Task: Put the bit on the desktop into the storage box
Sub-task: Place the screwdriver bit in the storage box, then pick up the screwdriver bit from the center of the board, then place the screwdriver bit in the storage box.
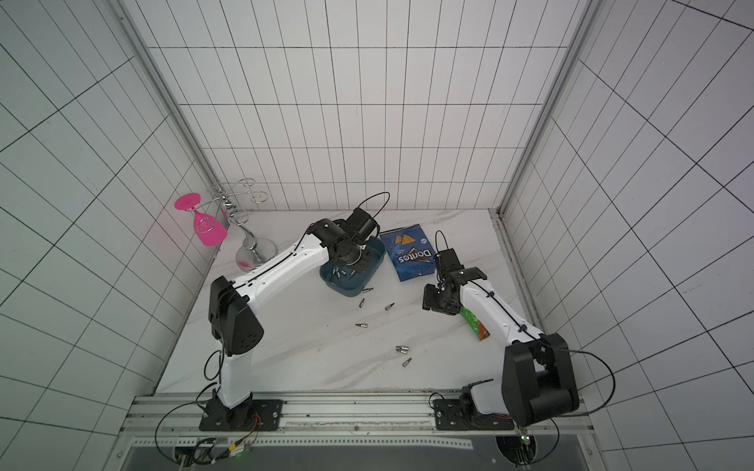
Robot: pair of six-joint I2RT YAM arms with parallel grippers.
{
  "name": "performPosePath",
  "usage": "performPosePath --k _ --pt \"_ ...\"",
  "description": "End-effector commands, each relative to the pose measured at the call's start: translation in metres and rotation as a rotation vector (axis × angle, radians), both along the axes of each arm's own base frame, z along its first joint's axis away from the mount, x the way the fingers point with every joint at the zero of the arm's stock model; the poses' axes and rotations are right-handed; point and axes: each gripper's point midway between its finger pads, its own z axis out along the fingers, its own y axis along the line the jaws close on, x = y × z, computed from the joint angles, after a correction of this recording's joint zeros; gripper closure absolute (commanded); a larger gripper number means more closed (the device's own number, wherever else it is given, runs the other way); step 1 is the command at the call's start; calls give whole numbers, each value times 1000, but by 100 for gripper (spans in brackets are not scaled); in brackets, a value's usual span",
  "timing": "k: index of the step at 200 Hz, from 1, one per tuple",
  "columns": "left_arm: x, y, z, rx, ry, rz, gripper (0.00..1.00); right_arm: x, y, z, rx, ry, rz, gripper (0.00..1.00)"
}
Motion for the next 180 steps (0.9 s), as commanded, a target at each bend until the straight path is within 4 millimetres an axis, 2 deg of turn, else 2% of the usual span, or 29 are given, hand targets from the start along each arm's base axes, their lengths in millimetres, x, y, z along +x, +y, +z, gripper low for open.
performPosePath --k 1,35,83,155,180 --pt "21 5 -28 56 10 11 100 1 15 5 -10 -10 86 47" --pt "51 9 -58 19 55 31 100 -7 35 -3 -25 -8 194 47" --pt "82 7 -85 -16 60 42 100 -26 47 -8 -48 -13 275 47" --pt "116 -10 -108 -110 19 51 100 -49 54 -17 -85 -6 336 47" --pt "124 -15 -118 -135 13 53 100 -50 51 -19 -107 -11 327 47"
